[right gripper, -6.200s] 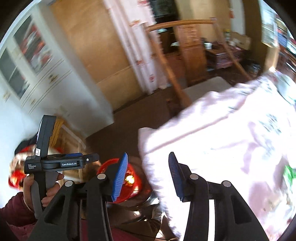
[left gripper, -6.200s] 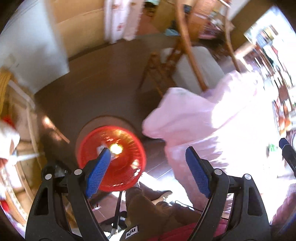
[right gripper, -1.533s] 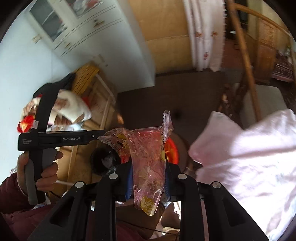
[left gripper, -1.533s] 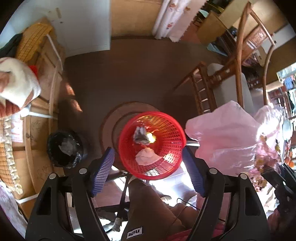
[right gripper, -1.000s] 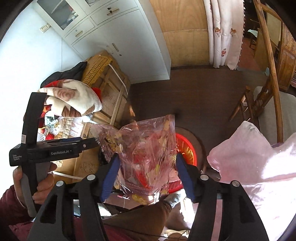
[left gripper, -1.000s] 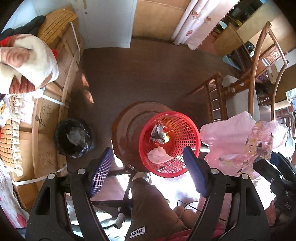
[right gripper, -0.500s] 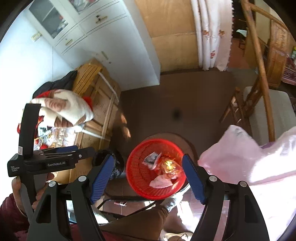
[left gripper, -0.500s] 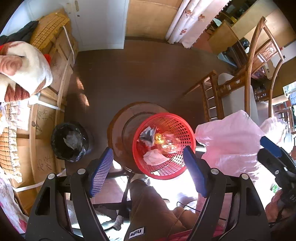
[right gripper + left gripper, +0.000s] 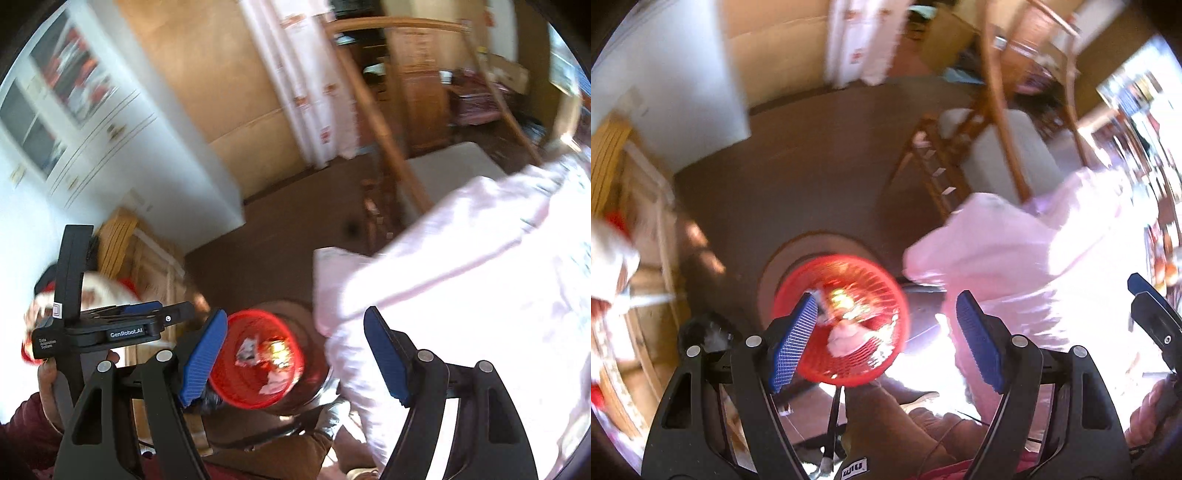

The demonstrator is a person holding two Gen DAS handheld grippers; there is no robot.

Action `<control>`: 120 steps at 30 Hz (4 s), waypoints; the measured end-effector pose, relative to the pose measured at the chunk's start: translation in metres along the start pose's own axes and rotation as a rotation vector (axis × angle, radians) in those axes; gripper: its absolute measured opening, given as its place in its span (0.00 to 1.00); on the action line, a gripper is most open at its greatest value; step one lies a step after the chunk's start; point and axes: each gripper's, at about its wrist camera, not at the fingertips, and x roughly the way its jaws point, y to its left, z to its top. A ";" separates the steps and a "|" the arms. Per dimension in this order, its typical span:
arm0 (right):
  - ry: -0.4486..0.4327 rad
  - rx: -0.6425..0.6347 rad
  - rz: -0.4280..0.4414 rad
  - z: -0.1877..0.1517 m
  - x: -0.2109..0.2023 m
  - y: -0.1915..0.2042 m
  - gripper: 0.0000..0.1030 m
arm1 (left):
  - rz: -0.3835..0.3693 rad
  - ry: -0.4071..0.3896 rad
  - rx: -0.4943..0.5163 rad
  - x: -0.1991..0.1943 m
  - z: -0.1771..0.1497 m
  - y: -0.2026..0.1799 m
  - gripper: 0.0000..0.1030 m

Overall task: Collect trash
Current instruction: 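Grasp the clear plastic cup with the left gripper while the right gripper grasps the white medicine box, then carry cup and medicine box to the red wastebasket and open both grippers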

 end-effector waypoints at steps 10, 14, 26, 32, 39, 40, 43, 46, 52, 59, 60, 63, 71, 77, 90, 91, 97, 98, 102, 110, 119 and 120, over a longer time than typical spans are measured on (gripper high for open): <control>-0.156 0.208 -0.148 -0.040 -0.067 -0.074 0.73 | -0.103 -0.016 0.325 0.005 0.017 -0.132 0.73; -0.212 0.298 -0.217 -0.065 -0.097 -0.105 0.74 | -0.147 -0.006 0.438 0.010 0.015 -0.185 0.73; -0.328 0.633 -0.388 -0.181 -0.180 -0.197 0.75 | -0.245 0.044 0.790 0.023 -0.048 -0.346 0.76; -0.348 0.760 -0.441 -0.244 -0.214 -0.230 0.75 | -0.262 0.090 0.879 0.037 -0.085 -0.404 0.77; -0.373 0.860 -0.462 -0.290 -0.235 -0.255 0.75 | -0.193 0.152 0.952 0.065 -0.119 -0.426 0.77; -0.373 0.871 -0.456 -0.295 -0.236 -0.258 0.75 | -0.175 0.163 0.957 0.071 -0.123 -0.425 0.77; -0.361 0.890 -0.429 -0.302 -0.232 -0.266 0.75 | -0.130 0.156 0.984 0.079 -0.131 -0.424 0.77; -0.345 0.880 -0.419 -0.301 -0.229 -0.267 0.75 | -0.100 0.135 1.012 0.089 -0.136 -0.428 0.77; -0.346 0.880 -0.421 -0.305 -0.234 -0.271 0.75 | -0.145 0.118 0.944 0.085 -0.118 -0.425 0.33; -0.265 0.873 -0.445 -0.312 -0.219 -0.279 0.75 | -0.183 0.054 0.910 0.054 -0.106 -0.421 0.33; -0.249 0.870 -0.448 -0.313 -0.216 -0.280 0.75 | -0.185 0.054 0.907 0.053 -0.106 -0.420 0.33; -0.217 0.872 -0.456 -0.318 -0.208 -0.283 0.75 | -0.189 0.059 0.903 0.050 -0.107 -0.419 0.33; -0.141 0.710 -0.551 -0.310 -0.192 -0.287 0.89 | -0.184 0.068 0.887 0.047 -0.109 -0.411 0.33; -0.036 0.571 -0.638 -0.309 -0.165 -0.291 0.55 | -0.172 0.056 0.871 0.042 -0.110 -0.406 0.33; -0.294 0.460 -0.445 -0.232 -0.210 -0.253 0.46 | -0.139 -0.014 0.720 0.021 -0.081 -0.358 0.33; -0.293 0.438 -0.427 -0.223 -0.206 -0.248 0.46 | -0.133 -0.021 0.700 0.019 -0.078 -0.350 0.33; -0.260 0.319 -0.338 -0.183 -0.179 -0.220 0.46 | -0.089 -0.067 0.588 0.006 -0.062 -0.302 0.33; -0.254 0.304 -0.322 -0.177 -0.175 -0.216 0.46 | -0.081 -0.072 0.570 0.005 -0.060 -0.295 0.33; -0.224 0.229 -0.268 -0.153 -0.155 -0.196 0.46 | -0.046 -0.093 0.494 -0.002 -0.052 -0.261 0.33; -0.156 0.028 -0.124 -0.098 -0.108 -0.134 0.46 | 0.037 -0.113 0.308 -0.016 -0.043 -0.175 0.33; -0.074 -0.180 0.053 -0.045 -0.055 -0.042 0.46 | 0.119 -0.099 0.047 -0.028 -0.058 -0.060 0.33; -0.065 -0.202 0.068 -0.040 -0.050 -0.031 0.46 | 0.124 -0.095 0.025 -0.028 -0.060 -0.049 0.33</control>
